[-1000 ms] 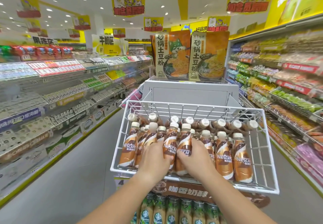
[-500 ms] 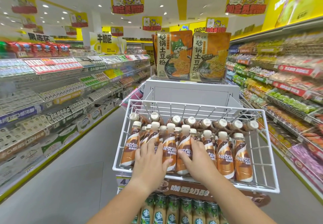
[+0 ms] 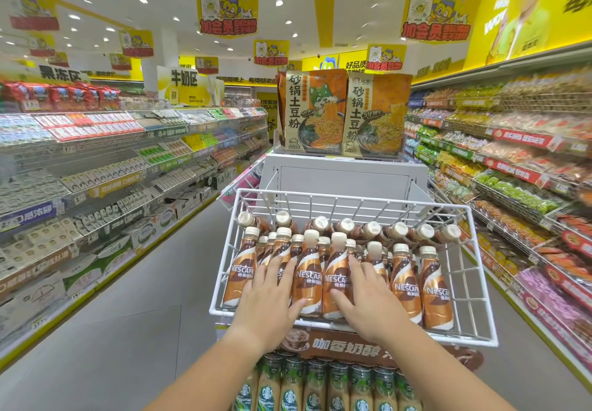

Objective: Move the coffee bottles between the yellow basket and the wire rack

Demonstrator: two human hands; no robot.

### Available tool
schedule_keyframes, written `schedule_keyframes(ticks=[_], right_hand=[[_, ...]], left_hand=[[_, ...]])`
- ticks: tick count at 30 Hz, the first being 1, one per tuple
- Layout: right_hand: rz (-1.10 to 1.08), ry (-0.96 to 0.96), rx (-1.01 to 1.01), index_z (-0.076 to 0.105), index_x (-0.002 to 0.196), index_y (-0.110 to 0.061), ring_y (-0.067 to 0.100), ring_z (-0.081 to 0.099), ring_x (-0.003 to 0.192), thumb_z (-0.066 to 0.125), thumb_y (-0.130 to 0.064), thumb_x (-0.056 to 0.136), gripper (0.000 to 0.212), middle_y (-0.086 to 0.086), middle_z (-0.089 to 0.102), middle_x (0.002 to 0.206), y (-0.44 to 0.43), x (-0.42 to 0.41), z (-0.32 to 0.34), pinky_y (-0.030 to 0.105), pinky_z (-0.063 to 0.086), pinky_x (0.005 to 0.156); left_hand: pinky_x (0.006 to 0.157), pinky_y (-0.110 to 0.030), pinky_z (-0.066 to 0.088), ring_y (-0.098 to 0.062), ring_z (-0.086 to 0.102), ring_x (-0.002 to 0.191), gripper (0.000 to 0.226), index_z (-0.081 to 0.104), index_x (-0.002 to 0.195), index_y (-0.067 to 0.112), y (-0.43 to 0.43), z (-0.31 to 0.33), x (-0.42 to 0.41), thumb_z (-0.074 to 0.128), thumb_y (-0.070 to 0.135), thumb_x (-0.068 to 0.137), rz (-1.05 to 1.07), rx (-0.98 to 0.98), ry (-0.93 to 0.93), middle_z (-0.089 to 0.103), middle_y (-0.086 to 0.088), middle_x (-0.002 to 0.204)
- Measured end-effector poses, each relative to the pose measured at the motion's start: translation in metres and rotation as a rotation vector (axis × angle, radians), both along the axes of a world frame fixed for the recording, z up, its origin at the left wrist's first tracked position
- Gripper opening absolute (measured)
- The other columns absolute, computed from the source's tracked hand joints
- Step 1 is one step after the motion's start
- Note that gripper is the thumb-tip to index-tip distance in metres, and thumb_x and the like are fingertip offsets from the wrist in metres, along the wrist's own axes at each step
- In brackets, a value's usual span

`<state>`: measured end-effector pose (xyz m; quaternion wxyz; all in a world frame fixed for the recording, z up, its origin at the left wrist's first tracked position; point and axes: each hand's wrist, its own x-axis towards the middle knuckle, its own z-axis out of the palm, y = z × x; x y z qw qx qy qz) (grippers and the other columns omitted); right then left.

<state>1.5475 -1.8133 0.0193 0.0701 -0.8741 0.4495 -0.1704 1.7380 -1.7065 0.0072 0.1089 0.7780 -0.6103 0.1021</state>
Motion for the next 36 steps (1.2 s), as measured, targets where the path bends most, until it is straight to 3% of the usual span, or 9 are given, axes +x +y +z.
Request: schedule_keyframes(ticks=[5, 10, 18, 25, 31, 33, 36], right_hand=[[-0.015, 0.111, -0.208, 0.001, 0.159, -0.018, 0.026, 0.016, 0.150, 0.020, -0.069, 0.093, 0.086, 0.009, 0.014, 0.165, 0.020, -0.008, 0.002, 0.044, 0.019, 0.122], [-0.035, 0.150, -0.277, -0.025, 0.154, -0.030, 0.028, -0.009, 0.153, 0.010, -0.072, 0.091, 0.083, 0.007, -0.013, 0.166, 0.042, -0.016, -0.003, 0.045, -0.003, 0.122], [-0.051, 0.178, -0.324, -0.015, 0.158, -0.025, 0.027, -0.028, 0.148, 0.007, -0.070, 0.093, 0.082, 0.007, -0.027, 0.163, 0.084, -0.042, -0.016, 0.049, -0.008, 0.122], [0.009, 0.157, -0.326, -0.014, 0.158, -0.024, 0.028, -0.028, 0.148, 0.006, -0.070, 0.093, 0.081, 0.008, -0.023, 0.164, 0.125, -0.085, -0.033, 0.049, -0.007, 0.122], [0.069, 0.180, -0.228, -0.009, 0.159, -0.022, 0.029, -0.024, 0.150, 0.010, -0.067, 0.095, 0.081, 0.010, -0.020, 0.165, 0.160, -0.138, -0.088, 0.049, -0.006, 0.123], [0.084, 0.179, -0.204, -0.005, 0.160, -0.021, 0.030, -0.021, 0.151, 0.011, -0.066, 0.095, 0.081, 0.011, -0.016, 0.166, 0.169, -0.150, -0.116, 0.049, -0.005, 0.123], [0.109, 0.193, -0.143, 0.007, 0.161, -0.018, 0.033, -0.006, 0.153, 0.019, -0.063, 0.096, 0.080, 0.014, -0.001, 0.167, 0.181, -0.160, -0.171, 0.051, 0.005, 0.123]], left_hand=[[0.121, -0.046, 0.023, -0.028, 0.007, 0.153, 0.081, -0.004, 0.160, 0.020, 0.013, 0.004, 0.006, 0.023, 0.066, 0.099, -0.029, 0.040, -0.017, 0.003, -0.008, 0.168], [0.122, -0.056, 0.008, -0.033, -0.002, 0.154, 0.084, -0.011, 0.159, 0.020, 0.024, 0.007, 0.004, 0.009, 0.072, 0.095, -0.067, 0.055, -0.169, -0.005, -0.012, 0.168], [0.119, -0.065, 0.001, -0.036, -0.014, 0.153, 0.087, -0.013, 0.159, 0.022, 0.066, 0.008, -0.023, 0.005, 0.076, 0.092, -0.070, 0.028, -0.247, -0.015, -0.013, 0.166], [0.119, -0.063, 0.002, -0.035, -0.015, 0.153, 0.087, -0.016, 0.158, 0.023, 0.119, -0.009, -0.067, 0.000, 0.075, 0.090, 0.000, 0.039, -0.224, -0.017, -0.012, 0.166], [0.121, -0.060, 0.003, -0.033, -0.010, 0.154, 0.089, -0.015, 0.158, 0.024, 0.159, -0.067, -0.118, -0.009, 0.073, 0.084, 0.030, 0.120, -0.156, -0.012, -0.010, 0.167], [0.122, -0.058, 0.007, -0.034, -0.005, 0.154, 0.089, -0.011, 0.159, 0.022, 0.169, -0.094, -0.132, -0.006, 0.072, 0.085, 0.049, 0.144, -0.146, -0.009, -0.011, 0.168], [0.121, -0.055, 0.016, -0.036, 0.010, 0.153, 0.084, 0.002, 0.161, 0.019, 0.178, -0.143, -0.148, 0.013, 0.069, 0.094, 0.039, 0.176, -0.114, 0.005, -0.015, 0.168]])
